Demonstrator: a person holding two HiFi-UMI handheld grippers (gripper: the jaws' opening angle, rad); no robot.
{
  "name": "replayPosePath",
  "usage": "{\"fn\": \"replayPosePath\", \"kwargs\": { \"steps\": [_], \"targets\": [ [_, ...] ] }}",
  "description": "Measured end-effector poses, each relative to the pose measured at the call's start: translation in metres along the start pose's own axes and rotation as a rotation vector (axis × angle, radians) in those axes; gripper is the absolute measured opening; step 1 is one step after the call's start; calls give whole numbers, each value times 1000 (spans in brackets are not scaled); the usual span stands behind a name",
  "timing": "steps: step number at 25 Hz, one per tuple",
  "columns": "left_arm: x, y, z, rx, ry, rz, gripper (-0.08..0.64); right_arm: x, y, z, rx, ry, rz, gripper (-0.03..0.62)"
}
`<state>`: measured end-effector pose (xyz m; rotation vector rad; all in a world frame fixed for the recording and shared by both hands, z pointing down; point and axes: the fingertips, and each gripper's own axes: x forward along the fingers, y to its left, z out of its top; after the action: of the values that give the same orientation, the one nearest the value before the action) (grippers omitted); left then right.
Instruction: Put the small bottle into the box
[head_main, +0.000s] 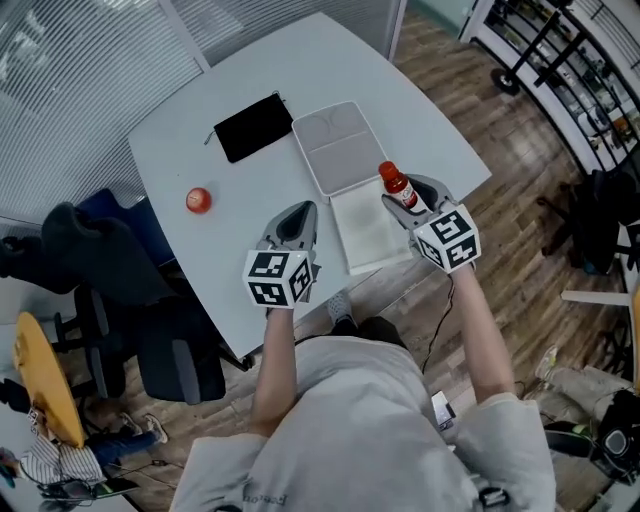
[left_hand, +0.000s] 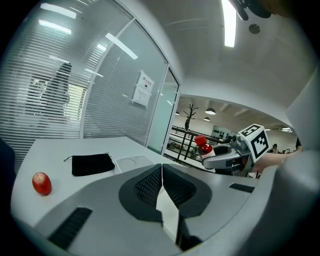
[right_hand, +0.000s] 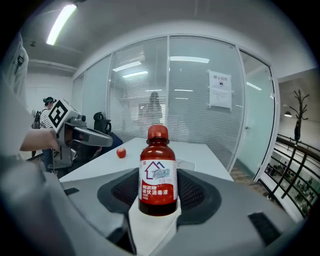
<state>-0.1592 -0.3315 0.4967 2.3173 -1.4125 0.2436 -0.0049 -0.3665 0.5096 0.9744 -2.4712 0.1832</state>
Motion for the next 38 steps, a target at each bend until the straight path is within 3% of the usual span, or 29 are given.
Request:
{"fn": "replayPosePath", "kwargs": {
  "steps": [8,14,30,38],
  "targets": [
    [4,-6,-9,13,30,-15,29,-15,-21,31,-109,21,53,225],
    [6,-27,-15,23,42,-36,29,-33,-26,19,-143,67,51,225],
    [-5,-30,-34,12,52,-4,29,49,24,-99,-189,384,240,225],
    [-12,-15,-37,-6,58,13,29,78,45,-144,-214,542,272,225]
  ]
}}
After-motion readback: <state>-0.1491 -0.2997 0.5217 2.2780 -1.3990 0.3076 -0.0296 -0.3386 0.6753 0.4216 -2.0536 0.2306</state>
